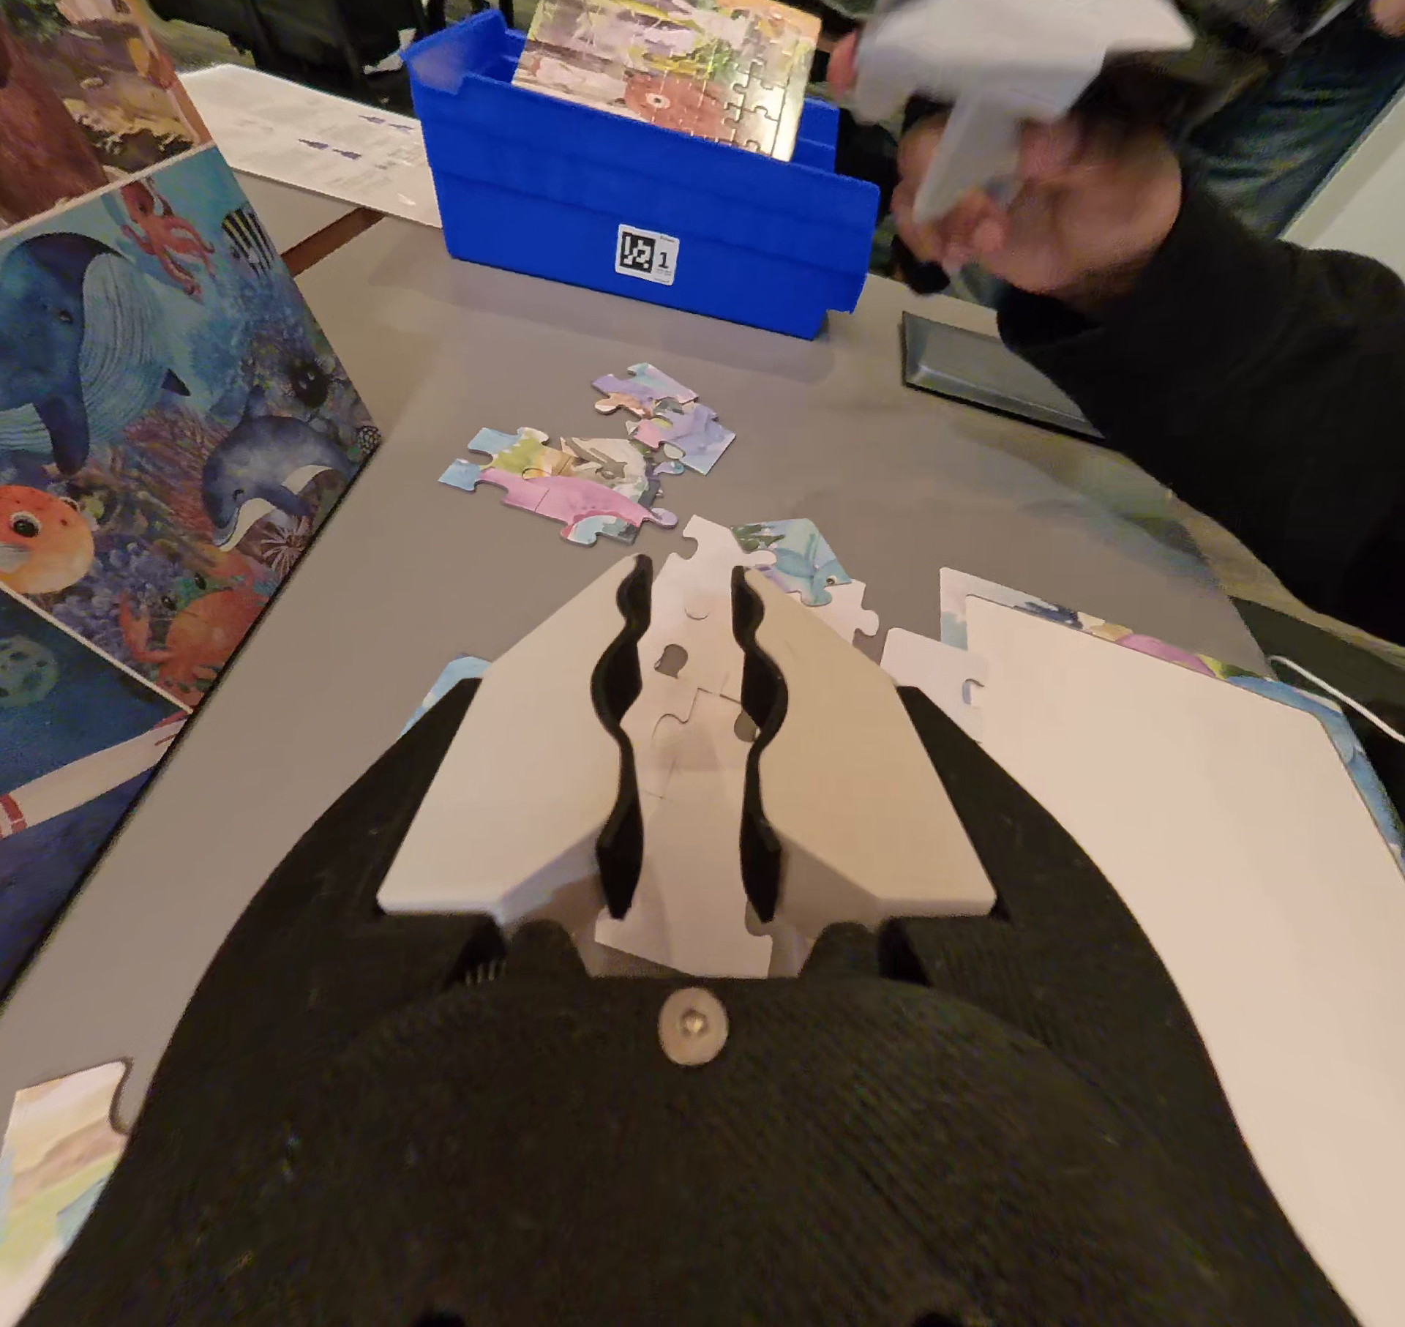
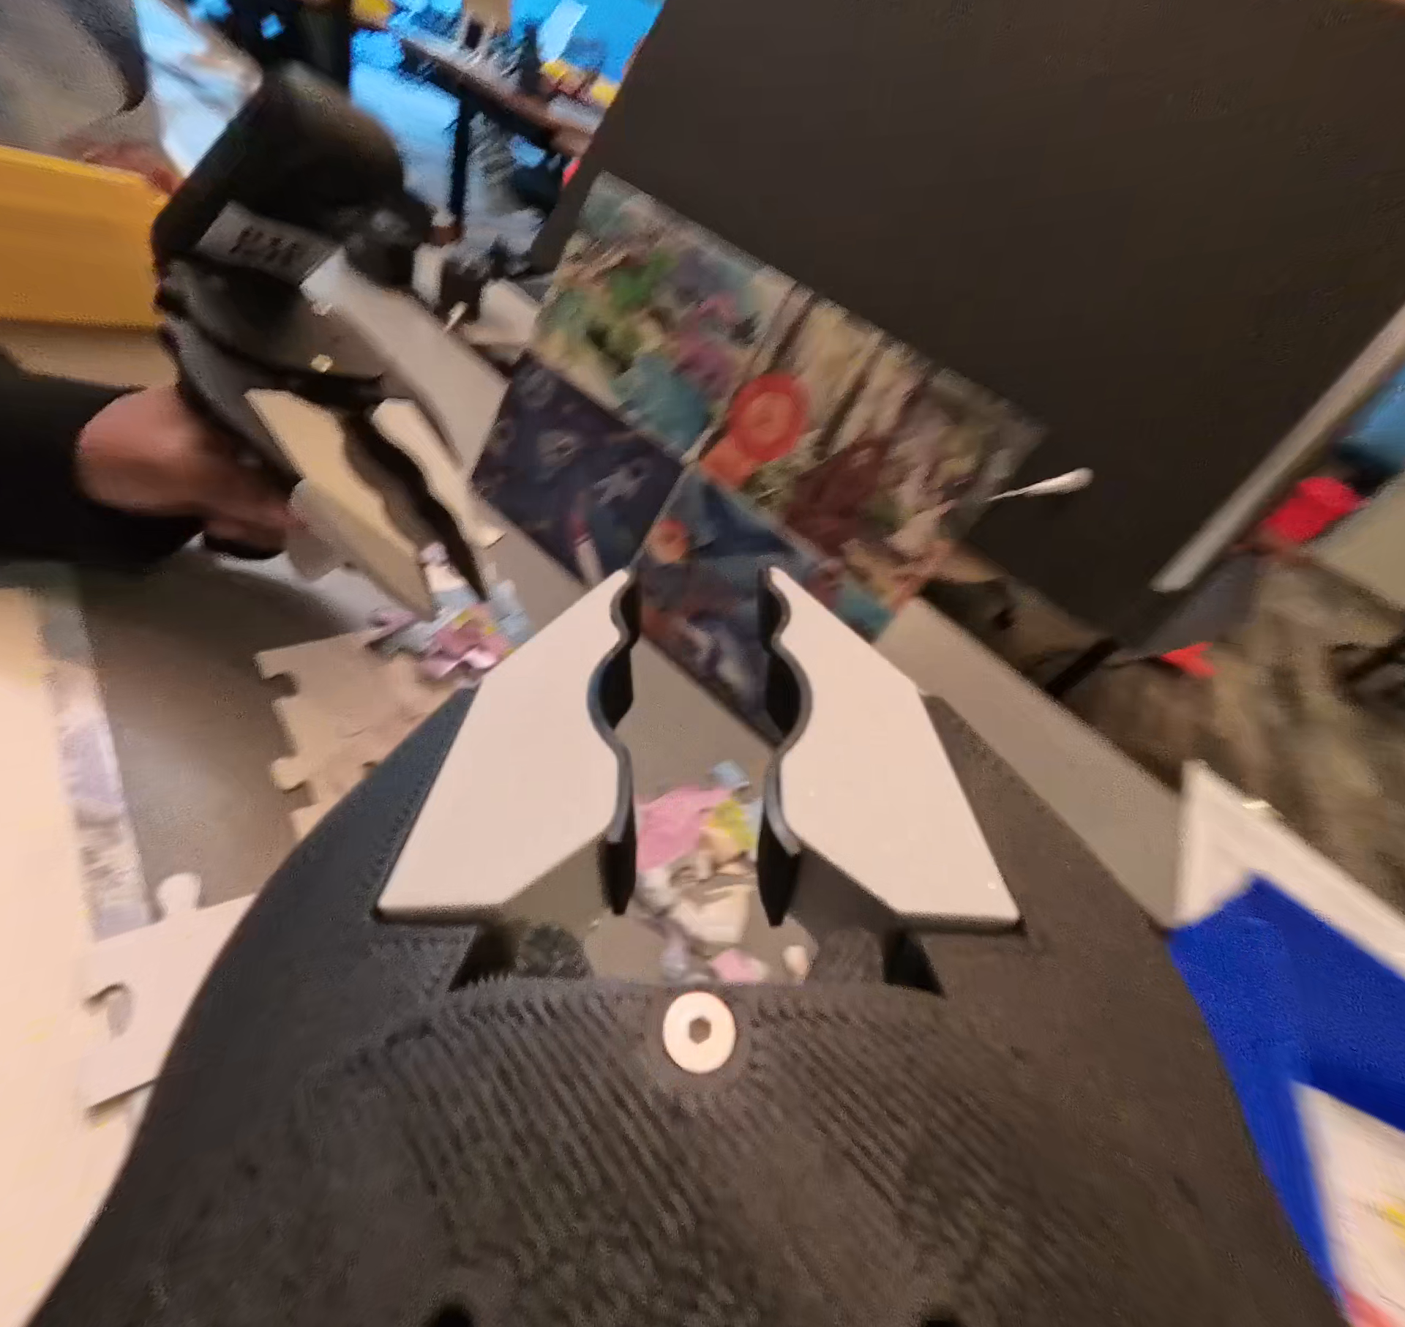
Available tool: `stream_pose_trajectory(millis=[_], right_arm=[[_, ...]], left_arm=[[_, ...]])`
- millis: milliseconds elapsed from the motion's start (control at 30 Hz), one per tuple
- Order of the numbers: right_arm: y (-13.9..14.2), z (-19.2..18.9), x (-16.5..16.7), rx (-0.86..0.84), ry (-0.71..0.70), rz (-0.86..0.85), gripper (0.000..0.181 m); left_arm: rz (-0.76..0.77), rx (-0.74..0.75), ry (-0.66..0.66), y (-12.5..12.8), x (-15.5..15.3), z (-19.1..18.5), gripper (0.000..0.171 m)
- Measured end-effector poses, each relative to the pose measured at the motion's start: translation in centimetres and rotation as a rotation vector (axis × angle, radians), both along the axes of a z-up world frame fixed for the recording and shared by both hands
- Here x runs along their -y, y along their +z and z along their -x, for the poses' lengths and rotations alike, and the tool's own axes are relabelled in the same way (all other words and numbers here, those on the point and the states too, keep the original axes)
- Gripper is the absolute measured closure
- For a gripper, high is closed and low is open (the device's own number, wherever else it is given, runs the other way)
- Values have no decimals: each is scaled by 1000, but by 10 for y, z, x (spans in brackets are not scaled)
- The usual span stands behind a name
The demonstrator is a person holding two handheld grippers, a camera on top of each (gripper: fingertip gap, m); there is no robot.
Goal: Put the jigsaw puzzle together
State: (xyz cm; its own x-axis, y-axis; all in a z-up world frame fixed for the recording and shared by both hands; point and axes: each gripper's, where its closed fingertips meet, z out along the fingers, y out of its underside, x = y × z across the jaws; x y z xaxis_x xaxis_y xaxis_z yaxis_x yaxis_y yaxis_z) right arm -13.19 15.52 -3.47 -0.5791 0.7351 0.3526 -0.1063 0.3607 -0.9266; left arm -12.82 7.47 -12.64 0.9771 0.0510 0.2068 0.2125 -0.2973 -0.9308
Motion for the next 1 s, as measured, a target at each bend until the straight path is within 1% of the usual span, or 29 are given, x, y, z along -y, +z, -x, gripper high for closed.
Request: stream_pose_trajectory(millis=[33,100,133,200,267,300,367,600,1000], right_arm=[[-17,6,10,56,23,-8,151],[-42,15,25,98,50,6,151],[-51,19,27,107,47,26,152],[-69,29,23,152,-4,83,154],[-88,27,24,247,11,116,150],[-97,23,25,298,28,80,144],[-110,23,17,313,-6,-3,142],[-121,19,26,361,35,36,139],[-119,21,23,372,34,71,136]], left_arm=[[5,3,5,-2,0,1,151],[18,26,3,-9,-1,2,145],[29,38,-1,-14,-2,1,143],[47,50,-2,-20,-2,2,141],[51,47,3,-23,-2,3,140],[54,43,7,-25,-2,3,140],[65,48,5,-28,-3,3,139],[74,50,2,-29,-3,3,139],[75,56,2,-29,-3,3,139]])
